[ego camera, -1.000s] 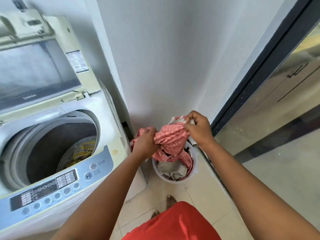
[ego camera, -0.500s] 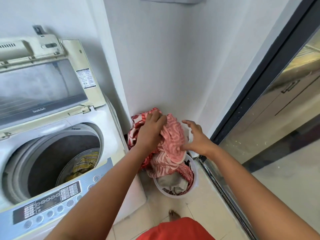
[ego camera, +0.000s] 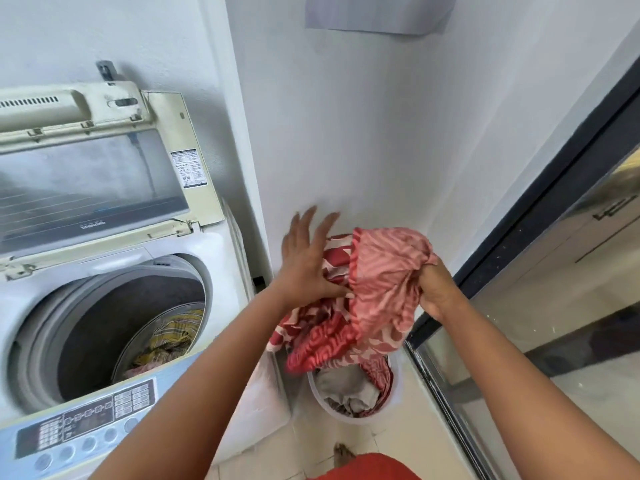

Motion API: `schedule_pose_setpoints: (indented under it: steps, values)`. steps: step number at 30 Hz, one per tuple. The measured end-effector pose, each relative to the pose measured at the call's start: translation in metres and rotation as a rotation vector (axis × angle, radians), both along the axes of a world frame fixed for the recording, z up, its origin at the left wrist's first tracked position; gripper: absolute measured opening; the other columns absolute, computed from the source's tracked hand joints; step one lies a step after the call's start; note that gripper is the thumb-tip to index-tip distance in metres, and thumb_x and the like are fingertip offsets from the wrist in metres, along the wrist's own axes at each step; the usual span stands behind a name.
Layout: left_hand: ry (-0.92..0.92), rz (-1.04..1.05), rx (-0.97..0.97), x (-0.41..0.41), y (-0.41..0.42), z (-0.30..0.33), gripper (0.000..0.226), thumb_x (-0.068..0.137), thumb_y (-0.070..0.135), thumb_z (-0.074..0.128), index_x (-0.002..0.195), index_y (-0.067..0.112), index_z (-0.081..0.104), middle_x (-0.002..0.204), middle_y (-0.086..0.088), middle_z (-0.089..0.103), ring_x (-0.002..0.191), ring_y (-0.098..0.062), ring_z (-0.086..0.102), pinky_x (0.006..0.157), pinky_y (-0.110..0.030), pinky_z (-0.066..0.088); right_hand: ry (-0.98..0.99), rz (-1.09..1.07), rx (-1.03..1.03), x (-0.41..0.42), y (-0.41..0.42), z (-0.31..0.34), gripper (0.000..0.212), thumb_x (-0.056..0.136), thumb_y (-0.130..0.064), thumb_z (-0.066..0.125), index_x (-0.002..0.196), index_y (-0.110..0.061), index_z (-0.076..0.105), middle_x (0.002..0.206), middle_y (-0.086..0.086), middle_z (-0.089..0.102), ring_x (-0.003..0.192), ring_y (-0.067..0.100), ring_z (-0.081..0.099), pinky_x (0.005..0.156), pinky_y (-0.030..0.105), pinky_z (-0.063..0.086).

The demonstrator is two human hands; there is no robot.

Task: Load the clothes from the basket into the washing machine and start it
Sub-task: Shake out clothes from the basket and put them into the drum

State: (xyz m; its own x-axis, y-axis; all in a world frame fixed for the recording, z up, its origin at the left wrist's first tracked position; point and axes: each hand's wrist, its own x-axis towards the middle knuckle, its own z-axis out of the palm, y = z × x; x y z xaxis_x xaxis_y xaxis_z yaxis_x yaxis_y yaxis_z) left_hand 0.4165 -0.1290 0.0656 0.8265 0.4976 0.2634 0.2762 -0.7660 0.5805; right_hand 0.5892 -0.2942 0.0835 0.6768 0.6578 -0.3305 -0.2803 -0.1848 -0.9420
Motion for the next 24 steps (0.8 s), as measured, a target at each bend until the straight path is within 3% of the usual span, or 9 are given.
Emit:
schedule_pose_setpoints:
  steps: [2,4,7,10,13,17,21,24]
  values:
    - [0.100,0.004,-0.259,-0.004,0.007,-0.012,0.134,0.052,0.056,0.086,0.155,0.039,0.002,0.161,-0.005,0.007,0.152,-0.027,0.004,0.122,-0.050,0.014,0.082,0.006,0.043,0.007,-0.002,0.000,0.029,0.100,-0.004,0.043,0.102,-0.014,0.070,0.093,0.003,0.077,0.092,0.019,0.071,0.072,0.030,0.058]
    - [0.142,-0.036,-0.500,-0.002,0.000,-0.021,0.112,0.060,0.035,0.088,0.151,0.033,0.023,0.152,-0.001,0.033,0.141,-0.021,0.035,0.120,-0.044,0.028,0.142,0.068,0.052,0.010,-0.002,0.000,0.030,0.102,-0.005,0.041,0.098,-0.015,0.068,0.084,-0.001,0.077,0.079,0.013,0.073,0.064,0.026,0.059]
    - [-0.062,0.138,-0.737,0.006,-0.014,-0.024,0.062,0.073,0.012,0.065,0.129,0.034,0.052,0.121,0.009,0.066,0.118,-0.016,0.060,0.108,-0.043,0.046,0.140,0.144,-0.008,0.013,0.005,-0.001,0.036,0.097,0.007,0.039,0.106,-0.011,0.068,0.086,0.002,0.077,0.079,0.014,0.074,0.064,0.026,0.059]
    - [-0.341,0.300,-0.861,0.013,-0.014,-0.009,0.049,0.069,-0.002,0.048,0.111,0.021,0.060,0.105,0.003,0.072,0.107,-0.020,0.066,0.097,-0.037,0.053,-0.102,0.254,-0.176,0.022,0.011,0.002,0.065,0.075,0.022,0.045,0.120,-0.021,0.062,0.107,0.007,0.073,0.099,0.023,0.068,0.077,0.032,0.056]
    - [-0.526,0.324,-0.847,0.018,-0.005,0.010,0.049,0.059,-0.005,0.050,0.098,0.024,0.060,0.096,0.004,0.072,0.092,-0.014,0.067,0.082,-0.037,0.055,-0.255,0.470,-0.260,0.036,0.012,0.012,0.089,0.069,0.020,0.066,0.135,-0.034,0.039,0.124,0.002,0.055,0.107,0.018,0.057,0.080,0.031,0.053]
    - [-0.617,0.351,-0.599,0.022,0.003,0.036,0.040,0.064,0.008,0.068,0.092,0.034,0.057,0.086,0.019,0.068,0.080,-0.008,0.063,0.074,-0.030,0.053,-0.382,0.667,-0.236,0.045,0.016,0.018,0.127,0.054,-0.012,0.095,0.146,-0.052,0.016,0.150,-0.004,0.029,0.138,0.015,0.028,0.111,0.037,0.034]
    - [-0.618,0.295,-0.332,0.026,0.007,0.065,0.040,0.069,0.010,0.078,0.094,0.031,0.055,0.085,0.016,0.066,0.078,-0.002,0.063,0.071,-0.022,0.051,-0.558,0.721,-0.165,0.035,0.027,0.021,0.132,0.048,-0.031,0.099,0.142,-0.057,0.010,0.150,-0.018,0.018,0.142,0.011,0.021,0.116,0.035,0.026]
    - [-0.647,0.233,-0.474,0.044,-0.002,0.074,0.031,0.070,0.001,0.068,0.093,0.018,0.055,0.078,0.015,0.065,0.072,0.004,0.059,0.068,-0.015,0.048,-0.637,0.692,-0.047,0.022,0.041,0.015,0.136,0.042,-0.044,0.098,0.139,-0.064,0.005,0.155,-0.014,0.020,0.144,0.012,0.026,0.120,0.043,0.026]
